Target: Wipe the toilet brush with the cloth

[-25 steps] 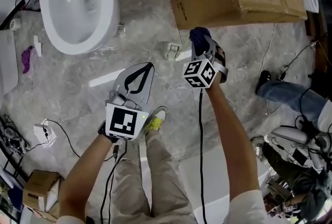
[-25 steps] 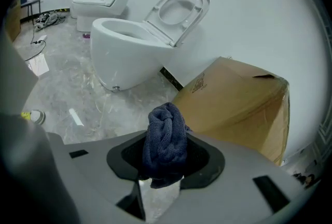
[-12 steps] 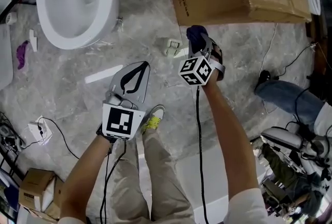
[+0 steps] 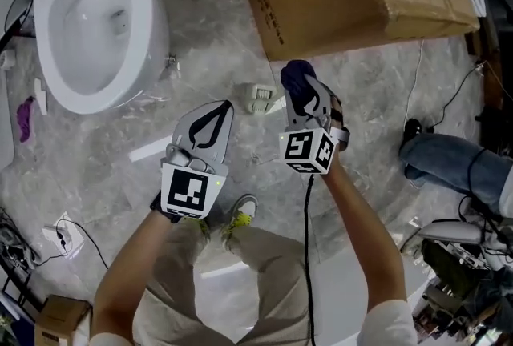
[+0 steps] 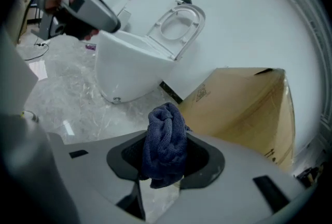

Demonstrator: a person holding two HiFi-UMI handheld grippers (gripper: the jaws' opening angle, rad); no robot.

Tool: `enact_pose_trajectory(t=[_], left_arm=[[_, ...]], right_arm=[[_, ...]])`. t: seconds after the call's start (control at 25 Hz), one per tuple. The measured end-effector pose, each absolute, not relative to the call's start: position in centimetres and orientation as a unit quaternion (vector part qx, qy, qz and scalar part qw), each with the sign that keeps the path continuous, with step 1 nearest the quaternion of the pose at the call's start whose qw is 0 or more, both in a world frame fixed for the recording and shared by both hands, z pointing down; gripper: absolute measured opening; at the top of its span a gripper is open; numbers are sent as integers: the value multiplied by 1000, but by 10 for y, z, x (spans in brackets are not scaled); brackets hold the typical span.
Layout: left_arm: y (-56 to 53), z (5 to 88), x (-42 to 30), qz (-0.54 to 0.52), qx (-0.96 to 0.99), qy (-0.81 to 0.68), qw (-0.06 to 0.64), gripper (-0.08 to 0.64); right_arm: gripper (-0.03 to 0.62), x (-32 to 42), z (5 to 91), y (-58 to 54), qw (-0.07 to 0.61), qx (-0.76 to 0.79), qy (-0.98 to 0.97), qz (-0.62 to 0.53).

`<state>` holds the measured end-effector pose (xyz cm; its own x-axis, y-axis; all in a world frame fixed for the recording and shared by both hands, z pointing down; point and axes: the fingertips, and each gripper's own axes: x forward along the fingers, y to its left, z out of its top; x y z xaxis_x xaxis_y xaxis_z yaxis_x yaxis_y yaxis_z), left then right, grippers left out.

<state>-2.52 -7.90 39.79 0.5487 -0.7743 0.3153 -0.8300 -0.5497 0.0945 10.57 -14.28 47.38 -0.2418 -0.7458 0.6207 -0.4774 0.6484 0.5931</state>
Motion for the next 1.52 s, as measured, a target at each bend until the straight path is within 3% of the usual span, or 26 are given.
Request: enact_pose_trajectory(t=[0.16,0.44,0.8,1.52], left_arm=[[-96,422,-14,91,888,-445,68,0],[-112,481,0,70,901,-425,62,0],[-133,472,27,43,927,-370,-43,0],[-153,488,34,42,919,-392,-5,0]], right_arm=[[155,126,456,-155,398,469,-773,-154],[153,132,465,-153,326,496,-781,-196],[150,117,456,-155,317,346,-859,-204],[144,130,477,-160,382,348,-828,-215]])
